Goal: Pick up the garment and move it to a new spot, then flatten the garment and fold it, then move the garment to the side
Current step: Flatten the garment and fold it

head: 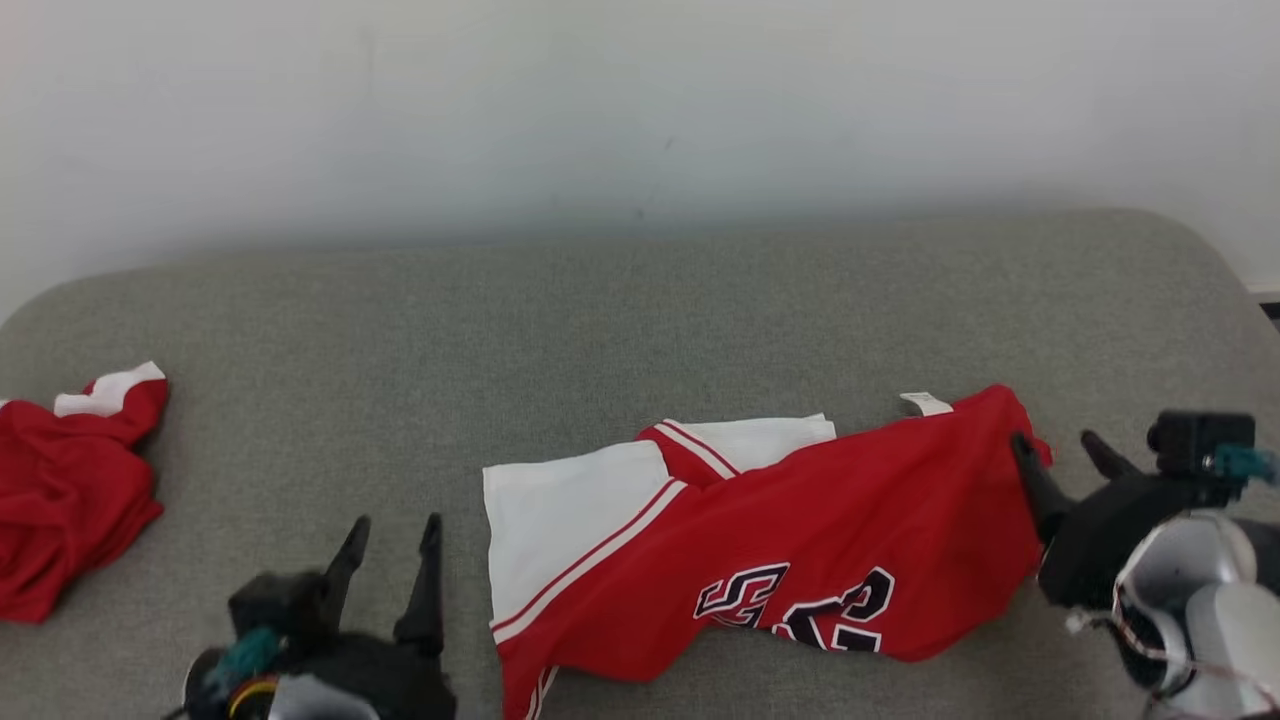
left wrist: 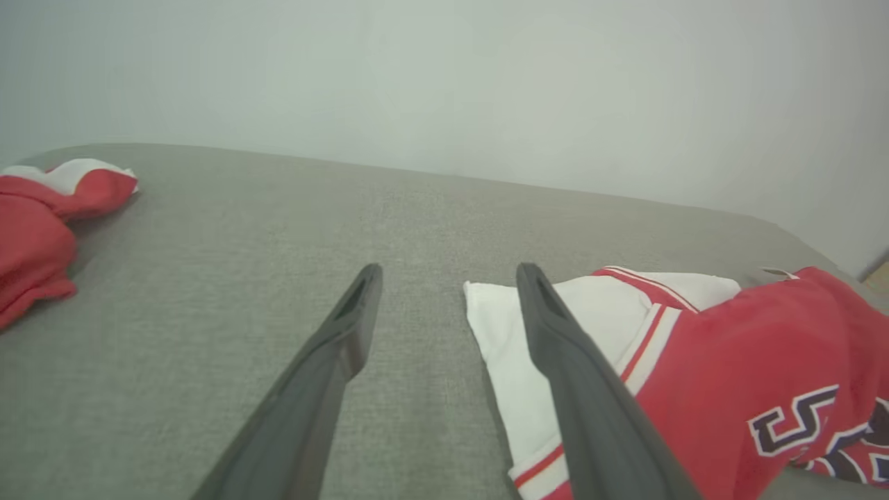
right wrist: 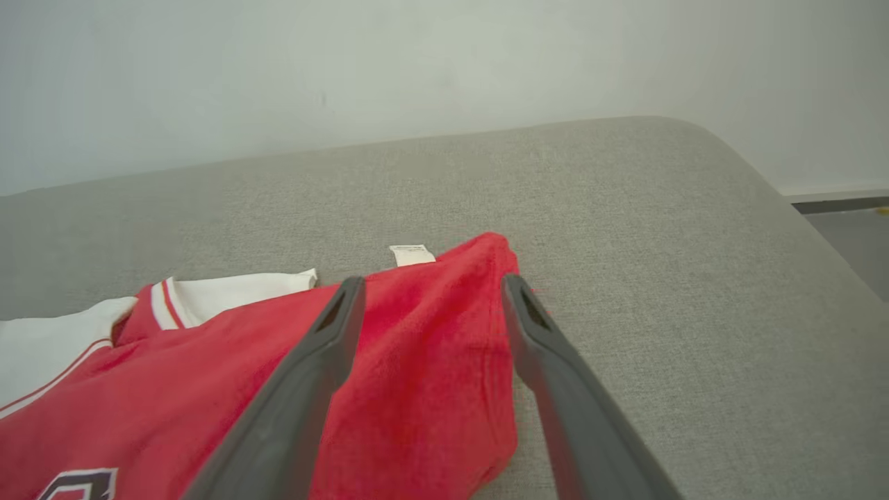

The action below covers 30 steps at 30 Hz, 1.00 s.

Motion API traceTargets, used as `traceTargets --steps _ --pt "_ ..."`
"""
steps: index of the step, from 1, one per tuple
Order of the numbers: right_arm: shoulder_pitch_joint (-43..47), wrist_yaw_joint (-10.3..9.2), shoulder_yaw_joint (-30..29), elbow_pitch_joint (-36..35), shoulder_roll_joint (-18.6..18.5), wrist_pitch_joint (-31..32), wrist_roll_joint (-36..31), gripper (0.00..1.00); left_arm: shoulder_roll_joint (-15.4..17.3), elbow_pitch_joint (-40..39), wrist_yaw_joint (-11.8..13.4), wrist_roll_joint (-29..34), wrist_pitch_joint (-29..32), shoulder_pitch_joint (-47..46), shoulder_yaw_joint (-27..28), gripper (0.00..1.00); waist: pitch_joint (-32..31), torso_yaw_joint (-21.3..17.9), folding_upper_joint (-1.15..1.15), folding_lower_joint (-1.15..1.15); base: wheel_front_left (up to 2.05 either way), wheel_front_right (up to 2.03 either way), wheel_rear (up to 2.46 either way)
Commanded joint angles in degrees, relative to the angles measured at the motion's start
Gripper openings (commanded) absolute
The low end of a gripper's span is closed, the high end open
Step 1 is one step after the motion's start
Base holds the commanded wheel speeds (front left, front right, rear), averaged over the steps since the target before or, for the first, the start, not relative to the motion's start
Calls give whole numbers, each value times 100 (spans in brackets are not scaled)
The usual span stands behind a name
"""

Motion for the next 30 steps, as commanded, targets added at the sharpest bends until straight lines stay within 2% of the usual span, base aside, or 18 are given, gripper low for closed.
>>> traceTargets --steps 1,4,8,18,24,27,28,29,30 --pt "-323 -13 -119 116 -42 335 -50 100 18 151 6 -87 255 -336 -125 100 431 14 -1 -1 0 0 0" --pt "-925 -13 -258 367 -92 958 -124 100 24 471 6 -239 821 -985 -399 100 722 5 -1 -1 0 0 0" --pt "-1537 -13 -320 673 -121 1284 -201 100 61 922 7 -406 1340 -1573 -563 100 1032 -39 -1 -1 0 0 0" --pt "-2297 -13 -99 1265 -163 1343 -282 100 44 1622 44 -482 1780 -2247 -718 100 1392 -121 -1 -1 0 0 0" --pt "-2504 -13 -31 1464 -194 1353 -281 100 28 1846 160 -405 1922 -2400 -821 100 1519 -164 -1 -1 0 0 0" --pt "-2593 -13 -8 1537 -265 1476 -294 100 -19 1992 182 -367 2223 -2443 -963 100 1589 -172 -1 -1 0 0 0" --pt "-2627 -13 -8 1547 -298 1529 -318 100 -29 2038 215 -328 2360 -2445 -1027 69 1614 -168 -1 -1 0 0 0" --pt "-2657 -13 -6 1550 -330 1578 -338 100 -27 2045 225 -274 2448 -2457 -1099 23 1637 -162 -1 -1 0 0 0" --pt "-2672 -13 -17 1560 -344 1633 -346 100 -30 2038 253 -242 2517 -2458 -1145 0 1657 -156 -1 -1 0 0 0"
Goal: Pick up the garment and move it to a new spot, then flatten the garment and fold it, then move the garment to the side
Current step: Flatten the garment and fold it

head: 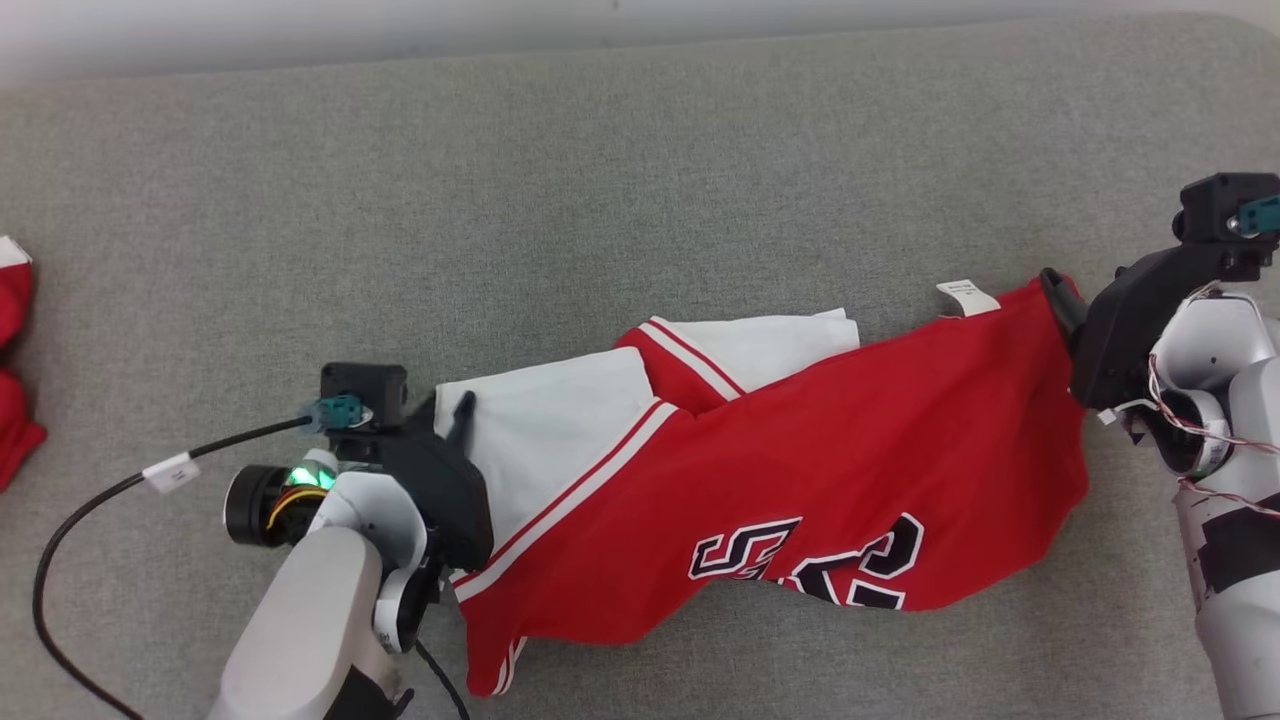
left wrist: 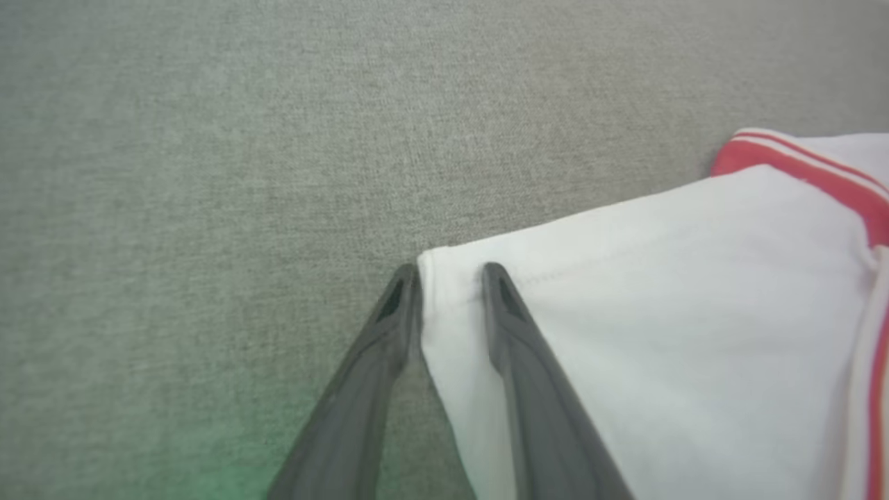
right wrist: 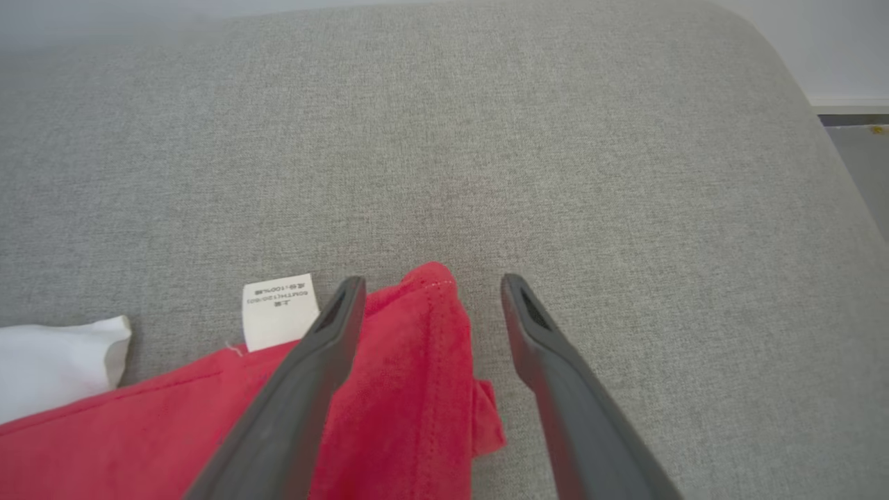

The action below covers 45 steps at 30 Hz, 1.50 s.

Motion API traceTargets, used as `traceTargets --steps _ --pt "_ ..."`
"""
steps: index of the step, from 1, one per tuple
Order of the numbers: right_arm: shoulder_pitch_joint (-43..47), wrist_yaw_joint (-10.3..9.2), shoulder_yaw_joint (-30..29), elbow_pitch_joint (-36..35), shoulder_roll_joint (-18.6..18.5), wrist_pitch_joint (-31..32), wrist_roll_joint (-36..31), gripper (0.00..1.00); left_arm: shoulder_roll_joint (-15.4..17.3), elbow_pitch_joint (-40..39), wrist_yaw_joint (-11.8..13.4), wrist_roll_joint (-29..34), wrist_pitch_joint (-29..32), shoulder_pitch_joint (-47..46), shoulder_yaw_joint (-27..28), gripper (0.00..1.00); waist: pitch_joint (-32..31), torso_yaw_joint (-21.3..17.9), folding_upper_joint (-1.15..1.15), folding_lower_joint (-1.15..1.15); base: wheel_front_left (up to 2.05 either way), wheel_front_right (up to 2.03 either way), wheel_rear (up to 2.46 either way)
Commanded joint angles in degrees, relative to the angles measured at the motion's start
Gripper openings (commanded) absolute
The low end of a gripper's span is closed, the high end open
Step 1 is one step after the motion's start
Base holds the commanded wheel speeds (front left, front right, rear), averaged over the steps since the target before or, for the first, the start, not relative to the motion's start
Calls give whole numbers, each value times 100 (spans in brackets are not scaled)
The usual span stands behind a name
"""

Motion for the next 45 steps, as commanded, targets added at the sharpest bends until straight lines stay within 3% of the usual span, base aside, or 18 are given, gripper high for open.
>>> traceTargets --steps 1,8,20,24,26,27,28,29,34,41,45 --pt "-31 -13 -6 18 -24 53 -24 100 -79 176 -12 67 198 197 -158 0 38 14 0 1 0 0 0" --pt "-237 -13 -364 48 -148 462 22 100 -50 -68 223 223 243 427 -338 0 188 160 0 1 0 0 0" --pt "-427 -13 -541 73 -72 1634 94 100 -94 -292 230 92 262 488 -452 0 414 338 0 1 0 0 0" --pt "-369 -13 -505 -74 -27 1670 110 100 -55 -339 246 68 280 461 -455 0 444 321 0 1 0 0 0" --pt "-335 -13 -492 -128 -2 1702 122 90 -37 -362 257 65 292 451 -459 0 453 304 0 1 0 0 0" --pt "-322 -13 -490 -148 0 1715 130 75 -31 -371 263 62 298 448 -460 0 454 296 0 1 0 0 0" --pt "-316 -13 -484 -172 -2 1732 126 71 -27 -381 270 56 298 447 -459 0 456 288 0 1 0 0 0" --pt "-309 -13 -476 -197 -4 1734 125 49 -23 -389 274 50 300 450 -461 0 457 281 0 1 0 0 0" --pt "-214 -13 -406 -369 -51 1527 41 0 16 -434 293 26 216 466 -462 0 424 242 0 1 0 0 0" --pt "-350 -13 -367 -577 -93 1019 34 0 97 -780 275 -78 -261 133 -240 0 333 188 0 1 0 0 0" --pt "-620 -13 -460 -607 66 644 198 0 139 -1118 135 -519 -429 -393 186 0 359 112 0 1 0 0 0"
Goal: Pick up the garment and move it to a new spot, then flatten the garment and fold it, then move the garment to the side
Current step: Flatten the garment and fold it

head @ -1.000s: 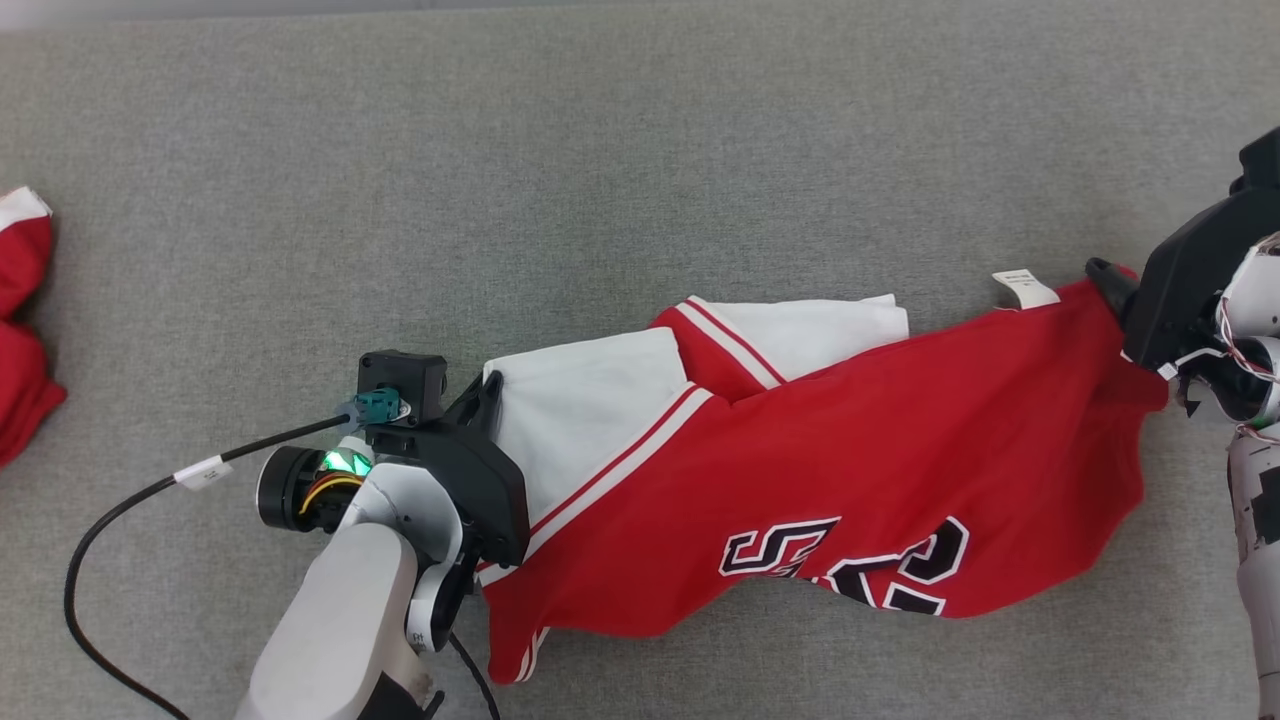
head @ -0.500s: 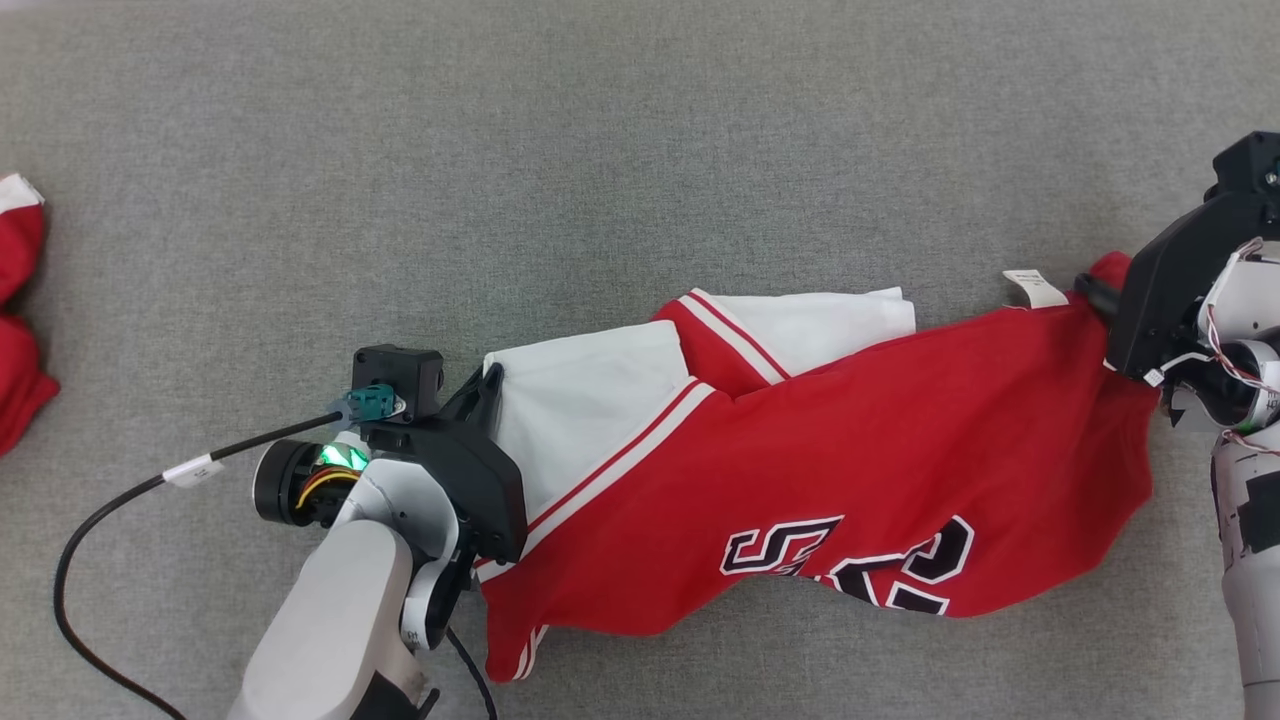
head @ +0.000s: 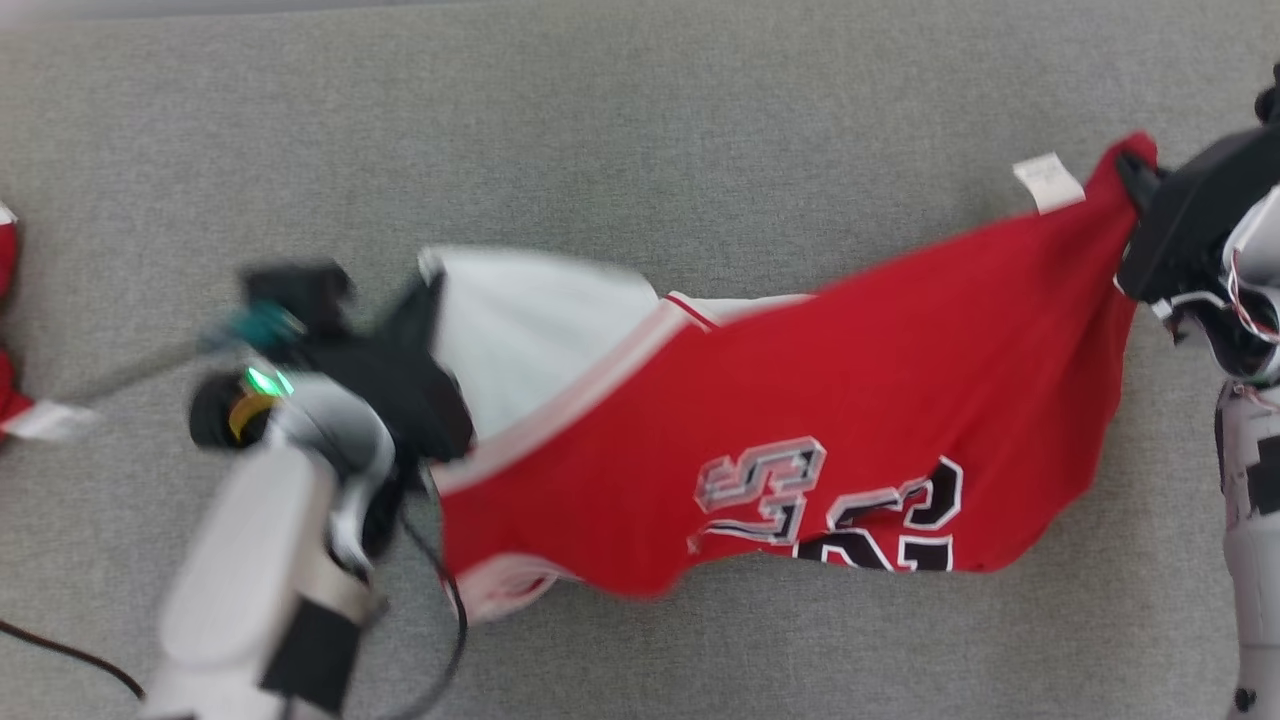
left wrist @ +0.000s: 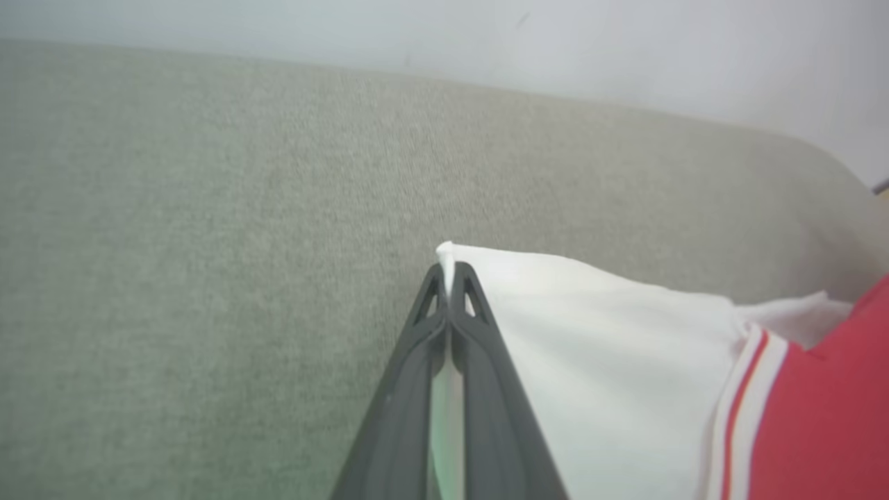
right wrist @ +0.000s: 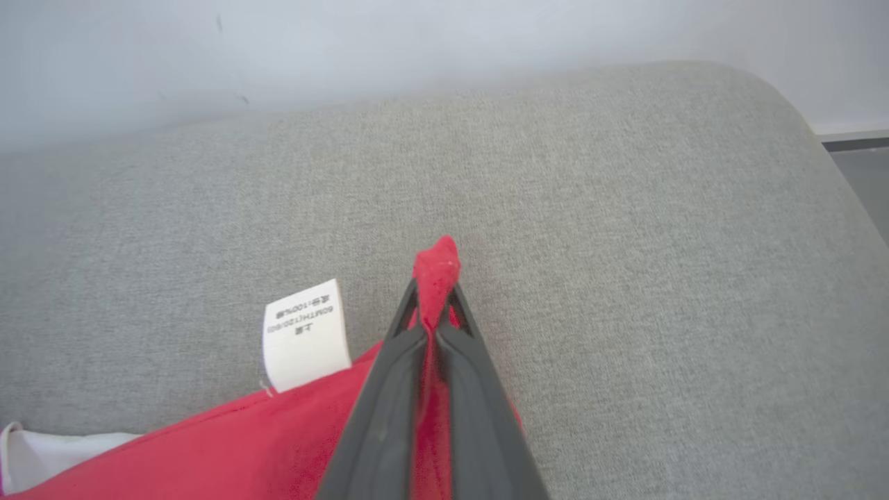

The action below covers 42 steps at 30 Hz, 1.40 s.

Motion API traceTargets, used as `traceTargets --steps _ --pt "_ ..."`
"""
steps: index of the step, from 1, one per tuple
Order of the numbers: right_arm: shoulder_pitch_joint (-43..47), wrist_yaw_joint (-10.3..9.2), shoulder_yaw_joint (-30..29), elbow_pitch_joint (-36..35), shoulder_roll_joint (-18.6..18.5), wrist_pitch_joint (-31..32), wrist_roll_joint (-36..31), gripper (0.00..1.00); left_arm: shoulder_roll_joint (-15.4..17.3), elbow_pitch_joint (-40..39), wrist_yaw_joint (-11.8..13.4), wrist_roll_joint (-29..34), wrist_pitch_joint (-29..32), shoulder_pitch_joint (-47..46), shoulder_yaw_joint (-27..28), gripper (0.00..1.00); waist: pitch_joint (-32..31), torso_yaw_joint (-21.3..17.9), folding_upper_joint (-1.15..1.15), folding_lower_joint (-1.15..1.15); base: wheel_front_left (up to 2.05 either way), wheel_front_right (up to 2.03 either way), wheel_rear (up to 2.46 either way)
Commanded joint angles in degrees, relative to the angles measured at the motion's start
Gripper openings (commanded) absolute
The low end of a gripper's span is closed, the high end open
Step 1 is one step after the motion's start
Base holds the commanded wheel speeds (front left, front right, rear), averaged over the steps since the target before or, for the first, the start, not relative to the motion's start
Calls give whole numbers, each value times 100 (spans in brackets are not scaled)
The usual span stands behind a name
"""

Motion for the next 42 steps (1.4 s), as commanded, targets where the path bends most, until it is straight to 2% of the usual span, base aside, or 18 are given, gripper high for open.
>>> traceTargets --steps 1,3,6,11,14,19,27,31,33,37,39,42 --pt "-143 -13 -16 -20 63 -109 54 0 9 -141 -77 -285 -56 -275 188 0 49 -58 -1 -1 0 0 0" --pt "-359 -13 -117 -19 239 -249 238 0 -56 -300 -166 -807 -18 -604 572 0 126 -125 -1 -1 0 0 0" --pt "-724 -13 -114 -21 384 -383 438 0 161 -488 -260 -1233 288 -1202 833 0 261 -234 -1 -1 0 0 0" --pt "-1487 -13 22 -71 582 -706 690 0 556 -788 -265 -1258 422 -2269 1073 0 619 -412 -1 -1 0 0 0" --pt "-2028 -13 87 -26 634 -963 713 0 828 -950 -260 -931 -44 -2946 1151 0 885 -486 -1 -1 0 0 0" --pt "-2956 -13 12 117 744 -1660 596 0 973 -1005 -251 -606 -796 -4020 1239 0 1360 -597 -1 -1 0 0 0" --pt "-4241 -13 -324 307 909 -3613 440 0 1187 -971 -368 -126 -2225 -5595 1100 0 1840 -731 -1 -1 0 0 0" --pt "-4578 -13 -309 392 843 -4426 414 0 1131 -1088 -408 -95 -2552 -6311 1047 0 1974 -766 -1 -1 0 0 0" --pt "-4611 -13 -202 524 776 -4629 431 0 1103 -1151 -433 -160 -2587 -6474 976 0 2080 -775 -1 -1 0 0 0" --pt "-4413 -13 145 702 623 -4780 361 0 1062 -1032 -431 -354 -2596 -6204 725 0 2265 -706 -1 -1 0 0 0" --pt "-4183 -13 424 868 533 -4863 433 0 1153 -958 -433 -561 -2601 -5782 389 0 2345 -647 -1 -1 0 0 0" --pt "-3861 -13 935 998 388 -4988 601 0 1240 -1117 -435 -988 -2605 -5096 205 0 2360 -572 -1 -1 0 0 0"
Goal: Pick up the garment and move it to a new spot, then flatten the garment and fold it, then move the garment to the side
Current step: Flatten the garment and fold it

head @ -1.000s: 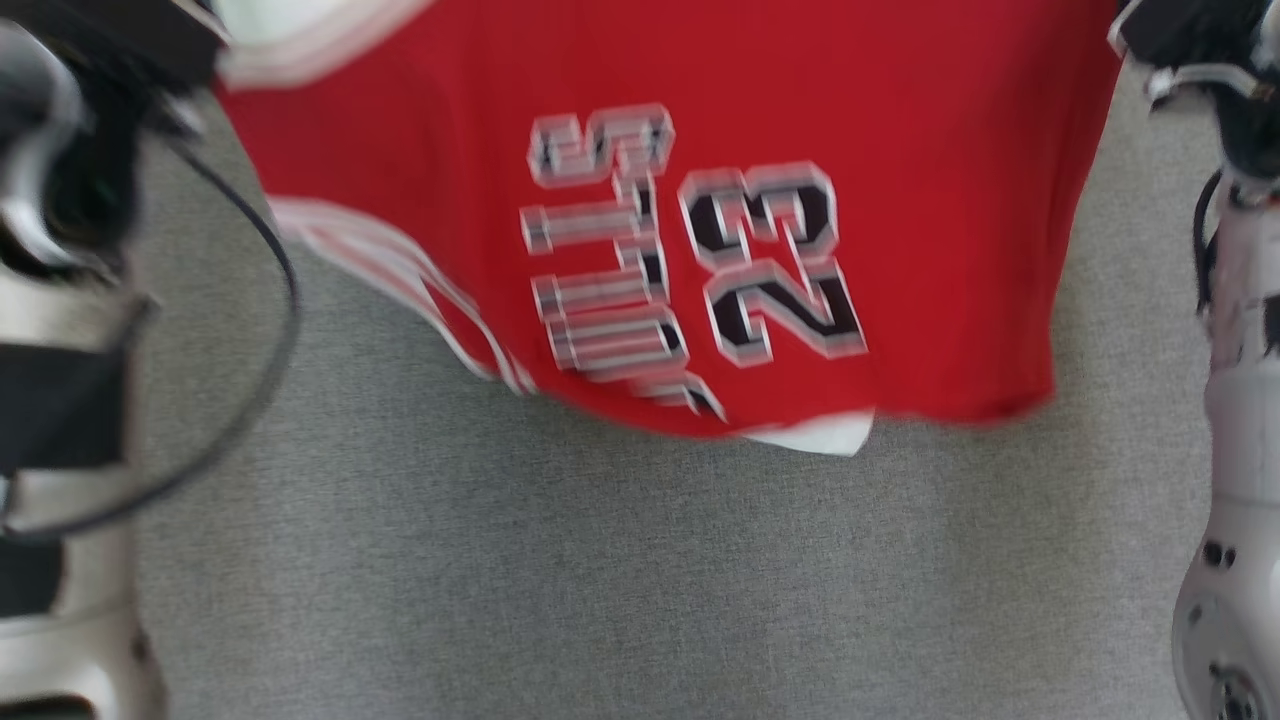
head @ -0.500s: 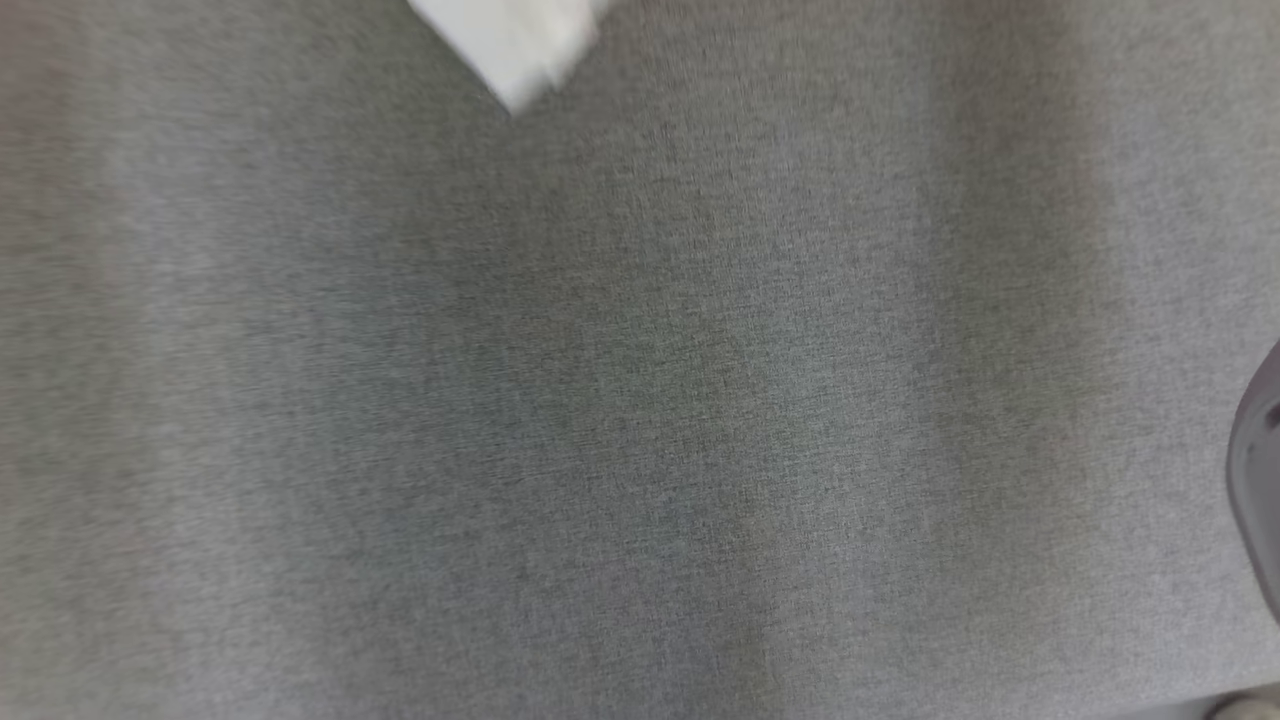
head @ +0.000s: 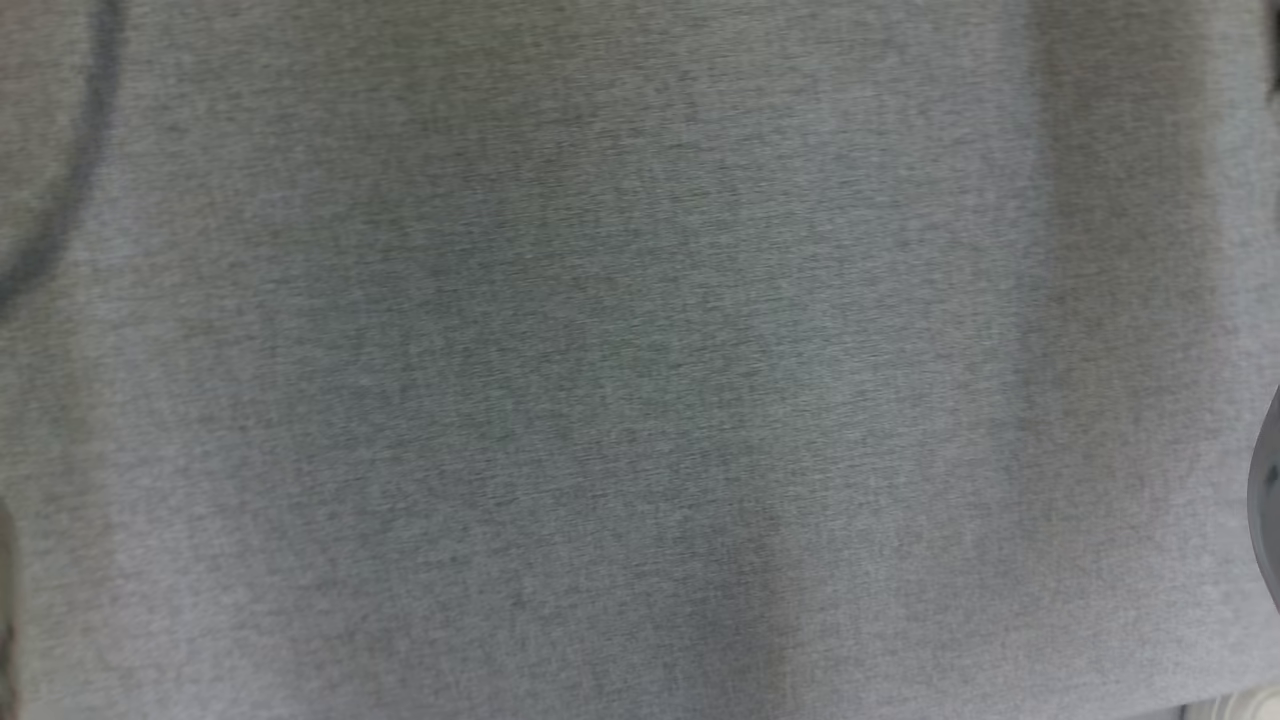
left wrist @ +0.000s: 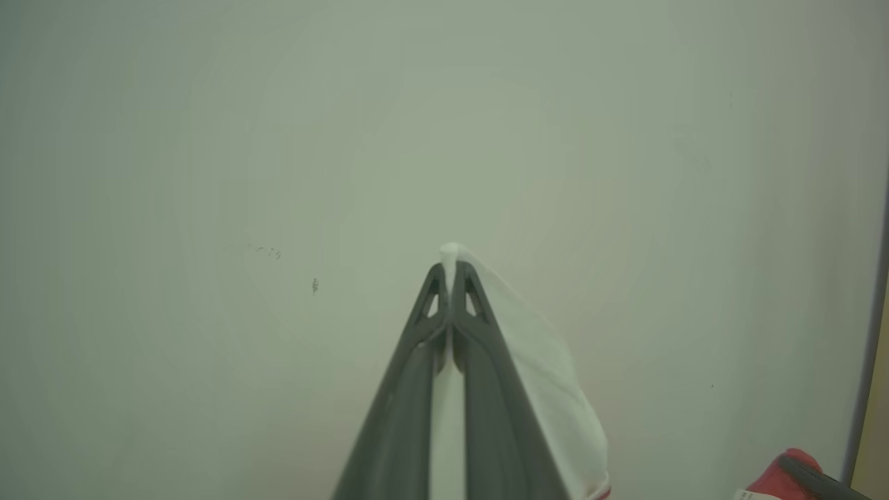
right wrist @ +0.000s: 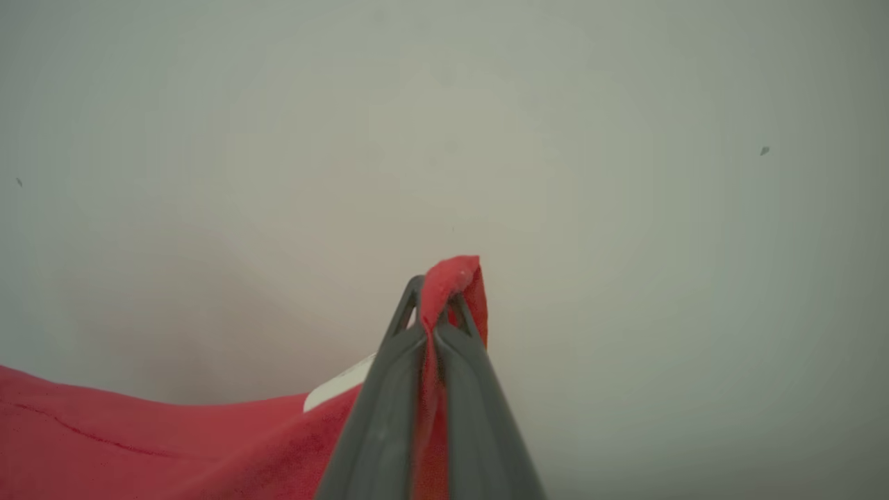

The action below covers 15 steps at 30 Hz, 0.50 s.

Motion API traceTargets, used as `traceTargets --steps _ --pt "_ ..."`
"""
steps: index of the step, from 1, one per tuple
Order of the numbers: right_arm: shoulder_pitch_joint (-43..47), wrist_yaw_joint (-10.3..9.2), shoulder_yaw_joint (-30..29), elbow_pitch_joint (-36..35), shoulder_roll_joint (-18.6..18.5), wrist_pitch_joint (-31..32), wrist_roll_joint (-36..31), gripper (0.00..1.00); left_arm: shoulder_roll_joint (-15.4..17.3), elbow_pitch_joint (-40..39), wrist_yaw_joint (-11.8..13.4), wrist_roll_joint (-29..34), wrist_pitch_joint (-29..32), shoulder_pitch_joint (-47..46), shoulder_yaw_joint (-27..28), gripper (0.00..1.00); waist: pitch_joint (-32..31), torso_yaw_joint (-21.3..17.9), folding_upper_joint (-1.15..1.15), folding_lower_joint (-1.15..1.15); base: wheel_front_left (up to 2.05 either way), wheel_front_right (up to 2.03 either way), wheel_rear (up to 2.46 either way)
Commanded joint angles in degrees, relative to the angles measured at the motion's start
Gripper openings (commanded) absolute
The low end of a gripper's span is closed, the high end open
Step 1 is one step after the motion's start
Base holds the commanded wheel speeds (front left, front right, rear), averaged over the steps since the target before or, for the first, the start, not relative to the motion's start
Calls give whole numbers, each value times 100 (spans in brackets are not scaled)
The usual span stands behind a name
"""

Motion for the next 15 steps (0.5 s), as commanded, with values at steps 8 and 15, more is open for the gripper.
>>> traceTargets --steps 8,15 --pt "1284 -13 873 -562 -564 74 1035 0 109 -1041 -1 -991 -18 2083 83 0 -578 379 -1 -2 0 0 0" --pt "2987 -13 869 -1621 -974 732 1980 0 210 -1915 68 -1567 7 4142 173 0 -1476 553 -1 -2 0 0 0"
